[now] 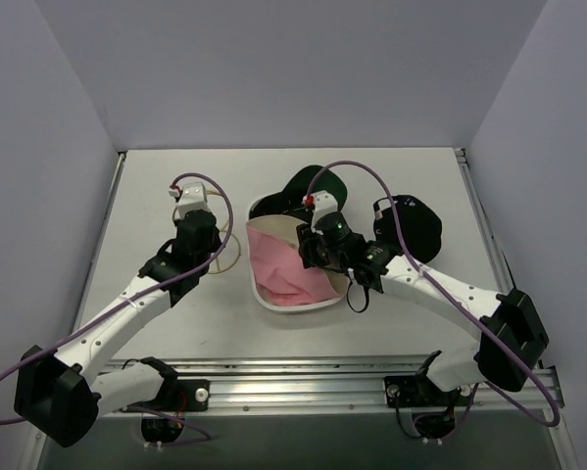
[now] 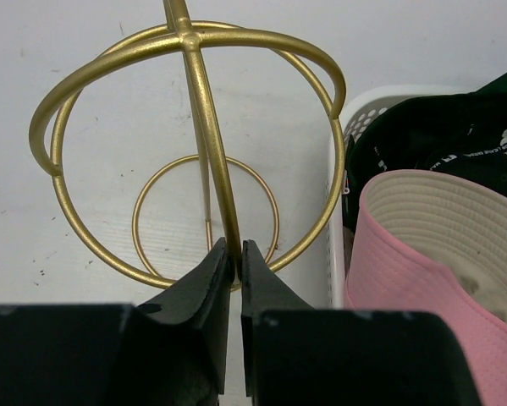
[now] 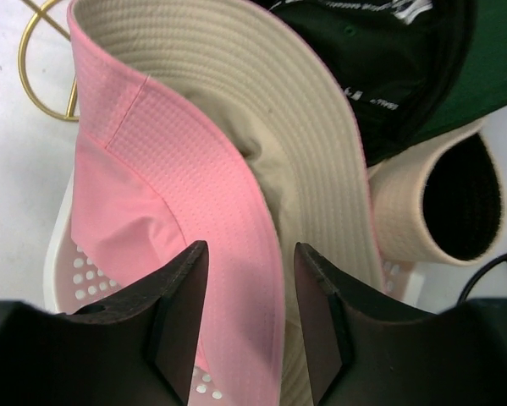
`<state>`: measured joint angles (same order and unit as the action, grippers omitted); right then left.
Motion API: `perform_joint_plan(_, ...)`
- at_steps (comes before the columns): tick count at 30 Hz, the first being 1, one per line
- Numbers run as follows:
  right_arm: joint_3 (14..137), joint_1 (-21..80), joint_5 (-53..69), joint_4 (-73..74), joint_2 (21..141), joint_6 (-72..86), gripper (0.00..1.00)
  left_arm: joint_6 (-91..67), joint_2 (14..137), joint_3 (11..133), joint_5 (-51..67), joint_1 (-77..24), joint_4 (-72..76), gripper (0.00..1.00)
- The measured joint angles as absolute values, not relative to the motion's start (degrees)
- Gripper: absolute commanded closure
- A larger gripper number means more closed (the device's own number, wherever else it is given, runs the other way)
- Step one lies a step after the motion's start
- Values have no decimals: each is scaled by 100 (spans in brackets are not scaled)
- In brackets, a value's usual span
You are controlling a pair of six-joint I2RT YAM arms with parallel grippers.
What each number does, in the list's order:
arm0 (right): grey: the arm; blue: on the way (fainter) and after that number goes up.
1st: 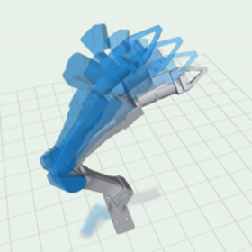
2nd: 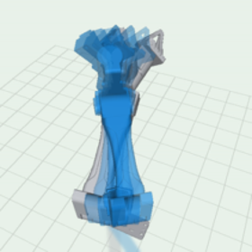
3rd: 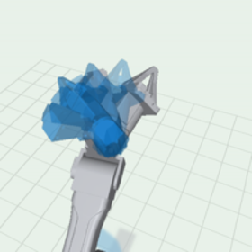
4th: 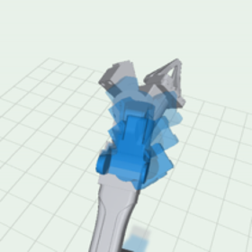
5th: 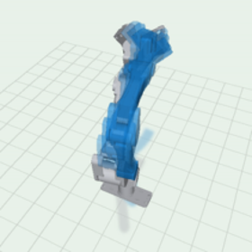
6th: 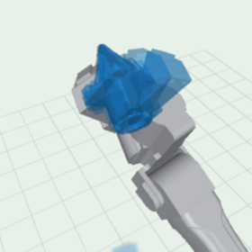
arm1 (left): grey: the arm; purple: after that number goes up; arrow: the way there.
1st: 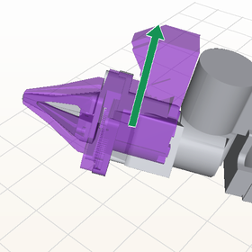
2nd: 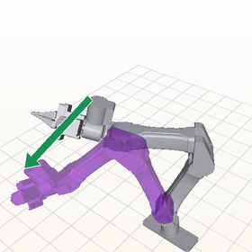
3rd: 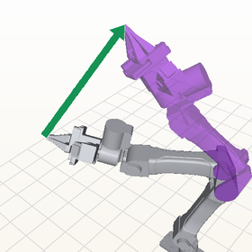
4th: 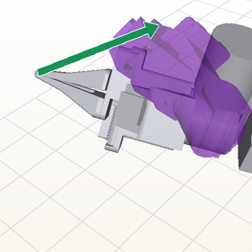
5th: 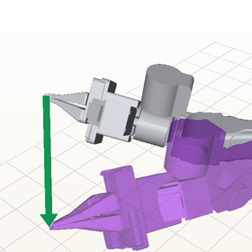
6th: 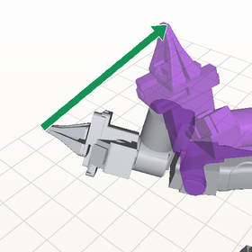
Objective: Stack the hats
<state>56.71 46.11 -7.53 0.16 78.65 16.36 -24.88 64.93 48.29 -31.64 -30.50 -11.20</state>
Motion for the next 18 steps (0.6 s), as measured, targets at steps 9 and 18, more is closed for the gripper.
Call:
perform_joint_plan(9, 5767, 4742, -185, -40, 8586, 1441, 48, -2515, 6348, 4720, -3369, -3249, -1258, 58)
perform_joint_plan(18, 5964, 4768, -287, 209, 8705, 1356, 44, -2633, 5468, 4532, -3155, -3297, -1686, 25)
